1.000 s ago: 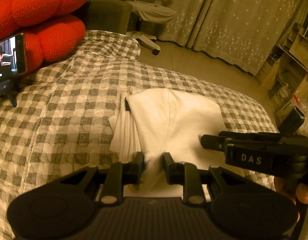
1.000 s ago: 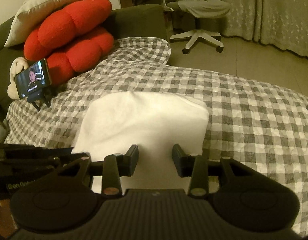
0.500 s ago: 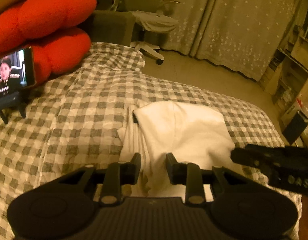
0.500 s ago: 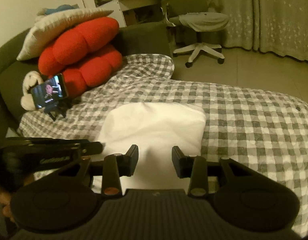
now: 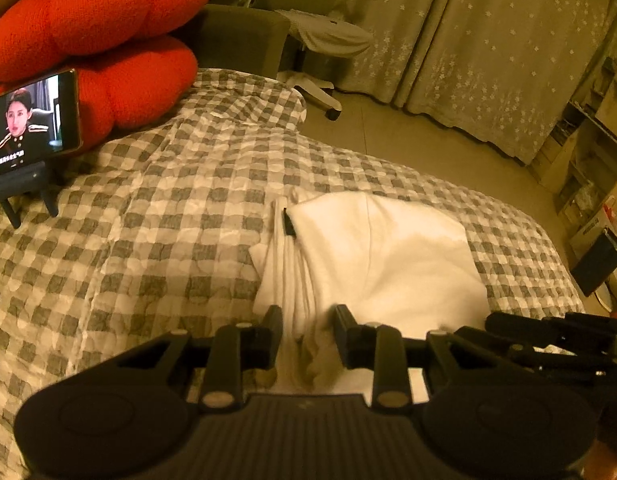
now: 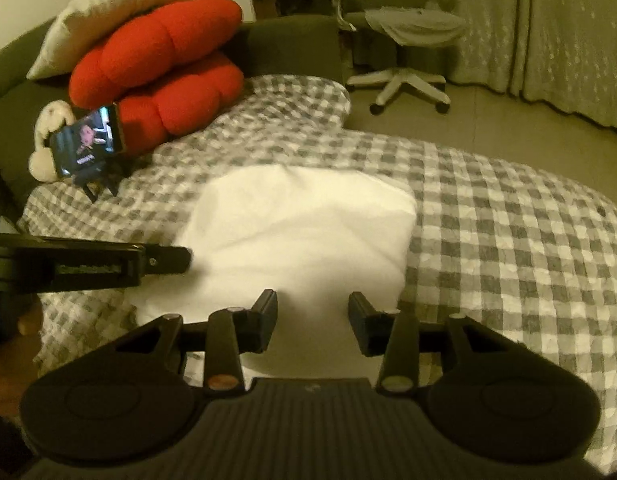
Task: Fold clothes
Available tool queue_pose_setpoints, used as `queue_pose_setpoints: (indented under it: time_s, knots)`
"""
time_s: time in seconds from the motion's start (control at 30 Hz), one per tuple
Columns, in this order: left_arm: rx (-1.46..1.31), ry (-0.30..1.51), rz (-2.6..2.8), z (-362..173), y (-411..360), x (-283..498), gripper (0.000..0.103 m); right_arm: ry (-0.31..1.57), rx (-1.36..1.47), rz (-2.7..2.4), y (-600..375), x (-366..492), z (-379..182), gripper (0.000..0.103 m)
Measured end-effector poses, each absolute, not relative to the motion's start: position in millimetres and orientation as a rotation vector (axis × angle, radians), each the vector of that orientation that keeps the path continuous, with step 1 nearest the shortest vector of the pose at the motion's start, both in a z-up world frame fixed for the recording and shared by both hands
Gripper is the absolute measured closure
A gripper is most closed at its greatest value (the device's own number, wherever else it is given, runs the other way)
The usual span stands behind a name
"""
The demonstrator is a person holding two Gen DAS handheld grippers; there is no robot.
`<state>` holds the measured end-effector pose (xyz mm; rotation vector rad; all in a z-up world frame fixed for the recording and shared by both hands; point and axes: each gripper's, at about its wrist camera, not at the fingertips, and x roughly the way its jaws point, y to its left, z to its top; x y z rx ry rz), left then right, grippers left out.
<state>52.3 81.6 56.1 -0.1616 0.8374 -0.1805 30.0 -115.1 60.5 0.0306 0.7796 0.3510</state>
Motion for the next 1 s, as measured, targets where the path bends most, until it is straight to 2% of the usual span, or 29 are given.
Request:
queue_pose_setpoints:
  time_s: [0.2, 0.4, 0.63, 0.73, 0.83, 1.0]
  knots:
    - [-0.146, 0.824, -0.173, 57.7, 80.0, 50.6, 0.073, 0.720, 0.008, 0.378, -105.8, 26.5, 65.8, 0.060]
    - [-0.142, 0.832, -0.167, 56.1, 80.3, 51.0, 0.073, 0.780, -0.047, 0.375, -96.5, 31.4, 51.5, 0.060]
    - [-0.205, 0.833, -0.156, 62.5, 94.8, 50.6, 0.074, 0.714, -0.070, 0.414, -91.4, 22.0, 60.7, 0.060]
    - [-0.235, 0.830, -0.132, 64.8, 105.7, 52.6, 0.075, 0.688, -0.114, 0.440, -84.0, 18.6, 61.3, 0.058]
    - [-0.288, 0.849, -0.127, 64.3, 114.1, 54.8, 0.075, 0.663, -0.169, 0.480, -74.0, 12.2, 61.4, 0.053]
    - [-0.305, 0.856, -0.132, 64.6, 113.6, 54.6, 0.075, 0.647, -0.237, 0.527, -59.9, 5.3, 57.9, 0.053]
